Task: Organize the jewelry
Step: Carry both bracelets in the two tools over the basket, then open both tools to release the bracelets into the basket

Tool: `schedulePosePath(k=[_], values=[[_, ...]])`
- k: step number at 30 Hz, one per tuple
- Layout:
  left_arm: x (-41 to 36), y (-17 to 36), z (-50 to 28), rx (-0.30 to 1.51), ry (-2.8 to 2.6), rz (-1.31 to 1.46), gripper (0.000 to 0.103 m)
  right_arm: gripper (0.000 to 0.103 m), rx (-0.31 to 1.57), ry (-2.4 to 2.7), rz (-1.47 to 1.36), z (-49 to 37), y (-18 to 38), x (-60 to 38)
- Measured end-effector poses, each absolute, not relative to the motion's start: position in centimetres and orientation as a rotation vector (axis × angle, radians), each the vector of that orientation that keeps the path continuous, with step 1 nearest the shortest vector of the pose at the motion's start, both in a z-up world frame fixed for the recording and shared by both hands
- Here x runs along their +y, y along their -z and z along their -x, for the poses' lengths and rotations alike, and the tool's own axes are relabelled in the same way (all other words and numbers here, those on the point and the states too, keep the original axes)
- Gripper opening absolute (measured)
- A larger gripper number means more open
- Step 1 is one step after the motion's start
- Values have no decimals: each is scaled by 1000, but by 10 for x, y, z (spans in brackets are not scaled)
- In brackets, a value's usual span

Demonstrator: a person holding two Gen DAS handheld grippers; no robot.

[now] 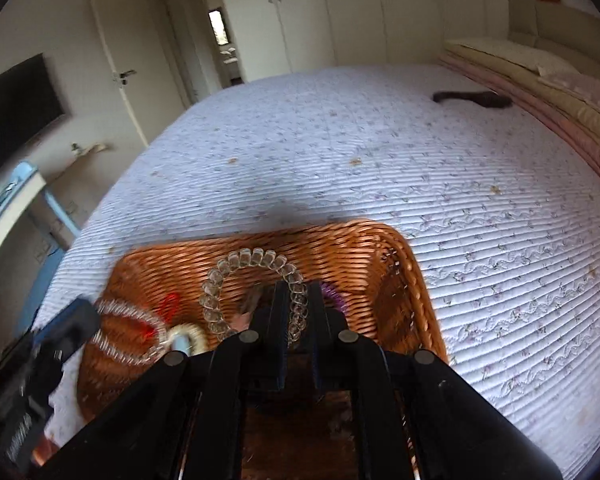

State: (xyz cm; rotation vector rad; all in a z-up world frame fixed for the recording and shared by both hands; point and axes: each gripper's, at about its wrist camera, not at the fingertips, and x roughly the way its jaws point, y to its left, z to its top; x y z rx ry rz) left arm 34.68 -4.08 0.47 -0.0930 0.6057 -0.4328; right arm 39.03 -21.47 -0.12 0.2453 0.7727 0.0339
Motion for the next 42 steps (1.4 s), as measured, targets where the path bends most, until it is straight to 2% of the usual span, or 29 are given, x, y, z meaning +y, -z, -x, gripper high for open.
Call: schedulePosePath(k=[7,25,28,29,30,31,32,37,38,41,42], values=[[-47,10,-349,628,437,77,8,10,789,-13,-281,-399,23,-229],[-47,17,-351,678,439,82,8,12,794,-26,-293,-396,32,-230],[-44,19,-353,696,448,105,19,12,788,-26,-303,-394,32,-231],[-43,19,-352,693,441,106,31,12,786,-20,-303,-394,32,-232],[-42,19,-351,688,433,107,47,13,782,-13,-304,-393,32,-233],[-41,18,-350,680,425,111,54,13,777,-14,-309,-392,32,-234],[-40,17,-349,673,423,114,56,13,769,-17,-321,-391,31,-236],[-37,12,-344,642,423,119,56,13,739,-27,-326,-386,26,-239],[-36,11,-344,639,423,121,56,17,735,-30,-326,-385,26,-238],[-35,9,-342,628,429,126,56,46,717,-25,-323,-382,23,-237],[-35,9,-342,627,434,126,56,52,703,-13,-317,-380,21,-237]])
